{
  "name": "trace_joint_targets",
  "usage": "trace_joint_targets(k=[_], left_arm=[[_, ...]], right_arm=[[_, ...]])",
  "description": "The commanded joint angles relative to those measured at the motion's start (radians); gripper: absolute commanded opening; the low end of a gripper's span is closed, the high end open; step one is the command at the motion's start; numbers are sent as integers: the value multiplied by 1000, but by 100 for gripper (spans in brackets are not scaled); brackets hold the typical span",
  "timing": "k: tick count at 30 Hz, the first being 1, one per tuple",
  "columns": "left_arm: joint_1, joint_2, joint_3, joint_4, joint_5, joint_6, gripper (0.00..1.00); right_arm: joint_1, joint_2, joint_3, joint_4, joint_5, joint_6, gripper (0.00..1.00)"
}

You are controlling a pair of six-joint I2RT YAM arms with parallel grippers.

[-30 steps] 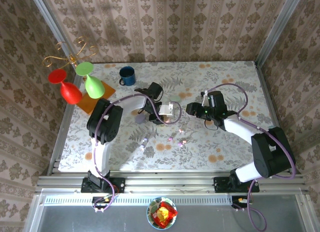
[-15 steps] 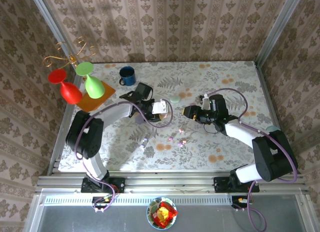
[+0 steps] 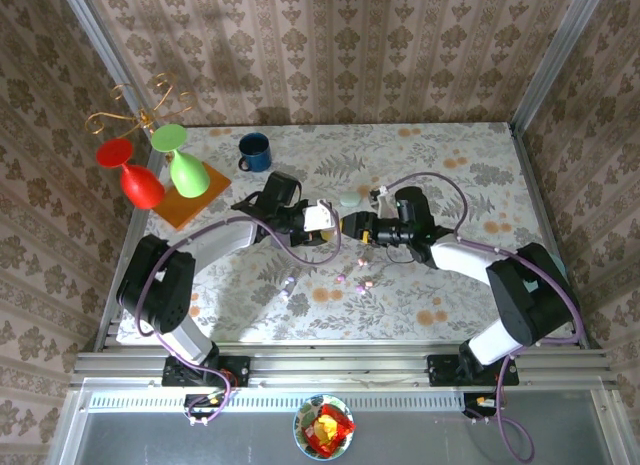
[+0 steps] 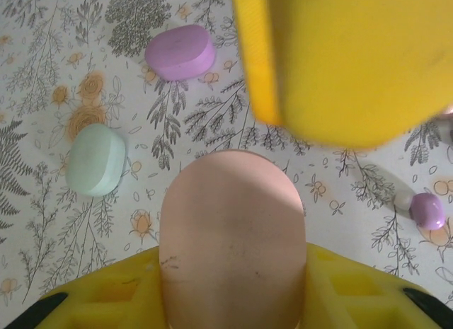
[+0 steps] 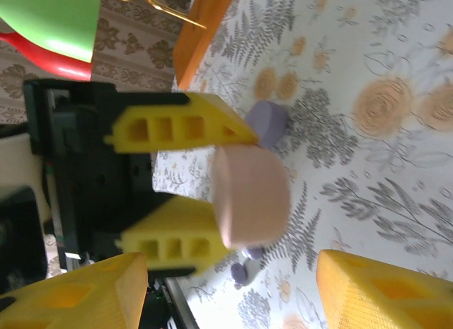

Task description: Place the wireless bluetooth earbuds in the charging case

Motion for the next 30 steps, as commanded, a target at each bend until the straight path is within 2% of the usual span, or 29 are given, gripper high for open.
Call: trace_joint_targets(k=[1,7,13,15,19,20,24,27,30], left_arm=[[-9,-44,-20,45,43,-26,41],[-11,-64,-41,74,56,-43,41],[-4,-60,-57,116,70,-71,44],[1,-66,-67,142,71,-89,56],[27,-95,-97,184,102,-135,84],[37,-109,-126,231,117,-161,90],[82,-176,-293,539,169,-303,100],[120,-199,-411,793,189,-424,100],[144,-195,-481,964,192,-508,100]], right_arm=[[13,46,55,24,-22,13,65],[23,93,92,32,-23,34,58],[21,74,80,26,-9,50,33],[19,56,72,24,9,58,27],[6,12,51,42,10,84,25],[2,1,46,52,5,94,25],[-21,-42,21,107,-35,161,23],[-42,-64,2,170,-70,243,21],[-55,-70,-13,262,-116,330,21]])
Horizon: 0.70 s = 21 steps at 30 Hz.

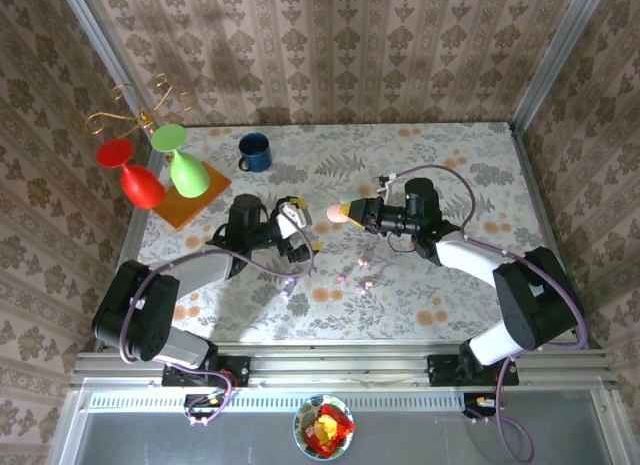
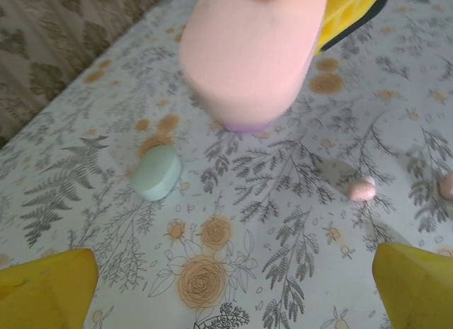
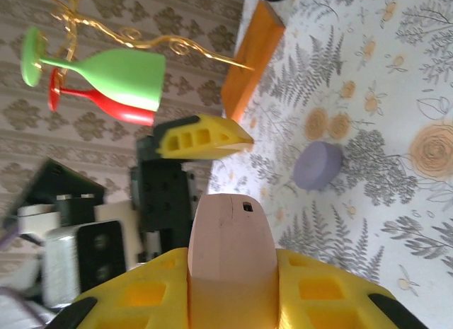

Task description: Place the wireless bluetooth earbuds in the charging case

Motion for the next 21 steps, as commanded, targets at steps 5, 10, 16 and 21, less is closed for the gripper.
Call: trace_joint_targets(k=[5,10,16,21], left_arm=[[30,2,-104,544,35,-263,100],[82,65,-112,790,134,-446,100],[80,91,-56,791,204,-503,99],[62,100,-18,792,257,-535,98]], right_arm=[[-14,-31,-38,257,-106,226,21],[-15,-30,-49,374,-109,339,15],[-14,-37,-53,469,-88,428,11],[-15,-6,-54,587,-85,549,10]])
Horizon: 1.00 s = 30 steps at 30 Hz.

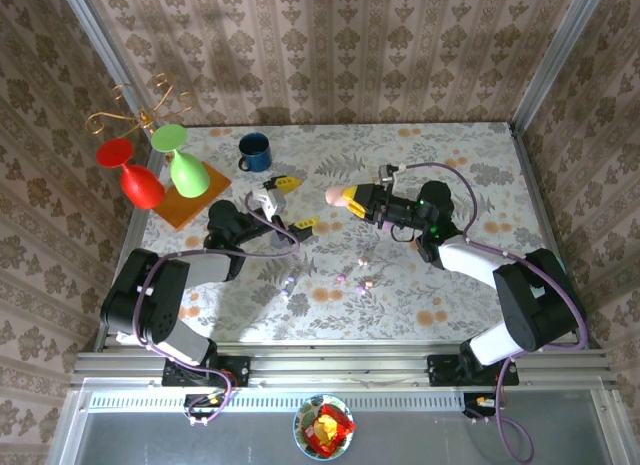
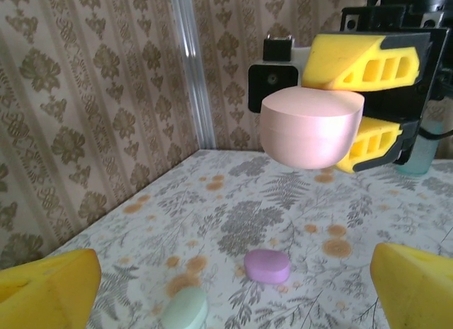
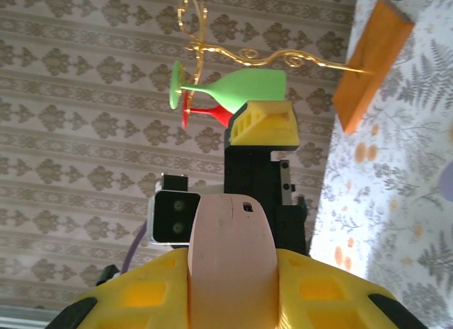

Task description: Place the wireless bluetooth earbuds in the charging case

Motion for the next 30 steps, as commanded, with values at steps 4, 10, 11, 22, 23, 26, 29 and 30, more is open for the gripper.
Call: trace_joint_targets(k=[4,10,11,22,23,26,29,30], left_arm=[[-43,11,55,60,68,-38,96],[-84,33,90,62,64,-38,91],[-89,34,97,62,64,-38,89],[-108,75,167,63,143,-102,69],[-107,78,171,62,146,-108,68],[-109,82,180,63,167,-127,65],[-109,88,188,63,188,-143,60],[-109,92,190,61,191,-146,58]], right_arm=[[-2,41,-3,232,-7,204,9],[7,74,-3,286,-10,271,7],[9,79,-3,286,-13,275,6],[19,86,-9,288,-66,265,5],[18,86,-10,285,-68,262,4],[20,87,-11,286,-72,260,3],[21,88,-9,287,-75,256,3],[21,88,-8,288,-77,252,2]])
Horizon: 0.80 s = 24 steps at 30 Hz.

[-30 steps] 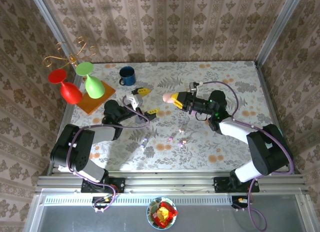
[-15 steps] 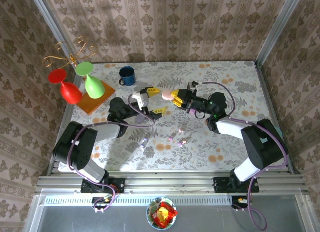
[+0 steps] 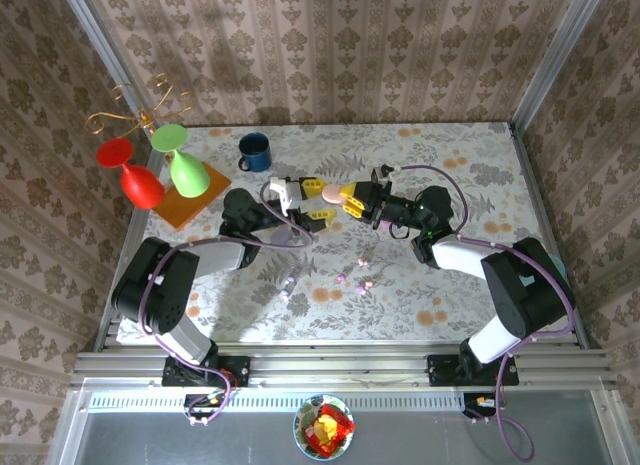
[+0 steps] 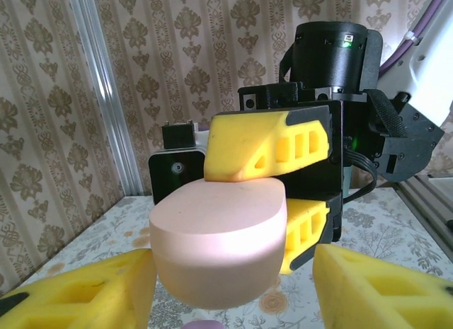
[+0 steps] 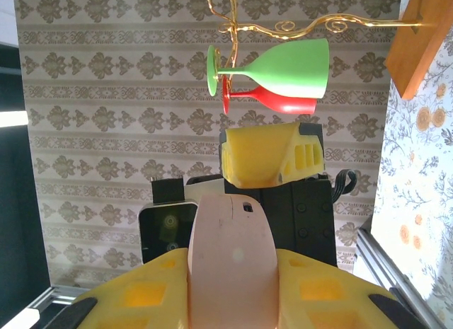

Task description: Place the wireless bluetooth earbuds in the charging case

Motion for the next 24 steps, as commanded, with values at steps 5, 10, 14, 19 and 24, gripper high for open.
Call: trace_joint_targets(k=[5,10,14,19,24], left_arm=[[-6,16,31,30,63,-44,53],[-6,19,40,30,79,-57,51],[-6,28,48,30,94,-65,48],[-6,34,54,29,104,-76,41],[-6,37,56,28,111,-78,32]], right_arm=[[11,12,-1,50,-35,-18,1],[13,11,2,47,-38,-22,1],[16,17,3,38,-37,-29,1],[15,22,4,32,-40,-33,0],[16,12,0,20,-38,-50,4]])
